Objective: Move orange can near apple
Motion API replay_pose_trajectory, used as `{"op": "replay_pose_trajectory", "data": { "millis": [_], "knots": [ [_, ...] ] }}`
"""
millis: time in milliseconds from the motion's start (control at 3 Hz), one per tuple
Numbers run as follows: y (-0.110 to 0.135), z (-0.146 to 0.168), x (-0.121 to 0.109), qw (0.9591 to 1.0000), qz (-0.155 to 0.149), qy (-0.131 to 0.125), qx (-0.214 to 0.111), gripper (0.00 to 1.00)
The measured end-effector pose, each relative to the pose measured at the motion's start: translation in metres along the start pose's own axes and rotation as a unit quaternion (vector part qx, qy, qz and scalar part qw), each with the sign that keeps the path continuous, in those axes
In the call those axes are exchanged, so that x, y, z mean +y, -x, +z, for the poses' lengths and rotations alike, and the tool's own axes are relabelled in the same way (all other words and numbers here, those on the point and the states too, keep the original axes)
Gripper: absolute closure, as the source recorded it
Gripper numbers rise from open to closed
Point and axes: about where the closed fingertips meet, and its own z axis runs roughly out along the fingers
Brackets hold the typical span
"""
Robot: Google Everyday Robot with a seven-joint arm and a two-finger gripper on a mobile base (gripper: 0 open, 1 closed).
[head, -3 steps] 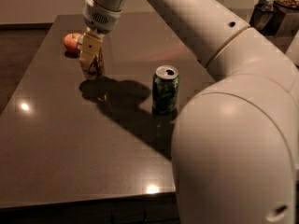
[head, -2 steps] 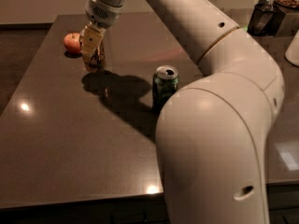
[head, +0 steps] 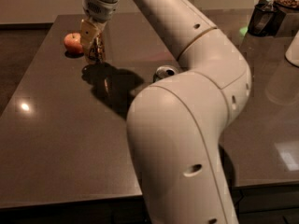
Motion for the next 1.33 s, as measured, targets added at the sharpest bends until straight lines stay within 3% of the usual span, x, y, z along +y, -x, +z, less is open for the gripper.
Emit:
{"op": "replay_pose_trajectory", "data": {
  "millis": [333,667,1000,1333],
  "knots": [
    [0.007,0.013,-0.014,0.9995,0.023,-0.015,0.018,0.83],
    [0.015,0.019,-0.018,0.9991,0.027,-0.022,0.024,0.63],
    [0.025,0.024,-0.018,0.9992,0.023,-0.023,0.022,0.39],
    [0.028,0.029,-0.019,0.9993,0.022,-0.024,0.019,0.08]
  ]
}}
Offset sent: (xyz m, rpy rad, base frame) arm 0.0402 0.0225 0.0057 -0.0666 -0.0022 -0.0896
